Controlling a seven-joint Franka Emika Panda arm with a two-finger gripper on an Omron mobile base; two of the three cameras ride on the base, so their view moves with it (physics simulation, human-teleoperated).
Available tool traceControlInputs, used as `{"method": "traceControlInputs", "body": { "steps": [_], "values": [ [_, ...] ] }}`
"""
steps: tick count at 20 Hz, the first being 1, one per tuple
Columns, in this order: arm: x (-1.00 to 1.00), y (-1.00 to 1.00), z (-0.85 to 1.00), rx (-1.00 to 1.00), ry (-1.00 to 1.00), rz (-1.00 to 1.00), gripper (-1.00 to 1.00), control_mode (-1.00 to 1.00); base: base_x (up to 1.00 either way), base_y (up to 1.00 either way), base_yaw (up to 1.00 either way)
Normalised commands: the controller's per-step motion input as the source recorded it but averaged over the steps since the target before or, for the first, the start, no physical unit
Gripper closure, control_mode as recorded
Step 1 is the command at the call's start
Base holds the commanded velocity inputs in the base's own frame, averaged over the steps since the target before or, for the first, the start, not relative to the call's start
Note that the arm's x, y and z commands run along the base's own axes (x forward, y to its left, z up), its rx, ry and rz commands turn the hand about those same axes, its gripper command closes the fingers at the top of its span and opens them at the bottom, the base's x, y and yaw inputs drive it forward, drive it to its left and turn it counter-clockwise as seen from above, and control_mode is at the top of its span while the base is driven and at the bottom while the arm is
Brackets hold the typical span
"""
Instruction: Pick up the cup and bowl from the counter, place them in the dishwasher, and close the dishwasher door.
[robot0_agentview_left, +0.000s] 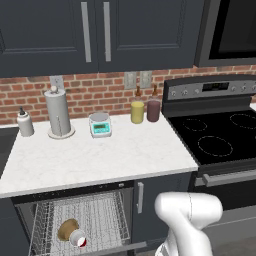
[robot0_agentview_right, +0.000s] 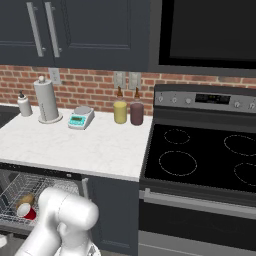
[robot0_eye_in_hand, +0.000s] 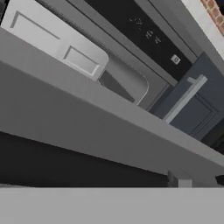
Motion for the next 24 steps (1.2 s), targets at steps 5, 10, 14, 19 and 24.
{"method": "traceControlInputs", "body": {
  "steps": [5, 10, 14, 19, 24],
  "values": [
    [1.0, -0.25, -0.19, 0.0, 0.0, -0.12, -1.0, -1.0, 0.0, 0.0, 0.0],
    [1.0, -0.59, -0.14, 0.0, 0.1, 0.1, -1.0, -1.0, 0.0, 0.0, 0.0],
    [1.0, -0.85, -0.16, 0.0, 0.17, 0.33, -1.0, -1.0, 0.0, 0.0, 0.0],
    [1.0, -0.88, -0.19, 0.0, 0.17, 0.36, -1.0, -1.0, 0.0, 0.0, 0.0],
    [1.0, -0.75, -0.13, 0.0, 0.14, 0.32, -1.0, -1.0, 0.0, 0.0, 0.0]
  ]
}}
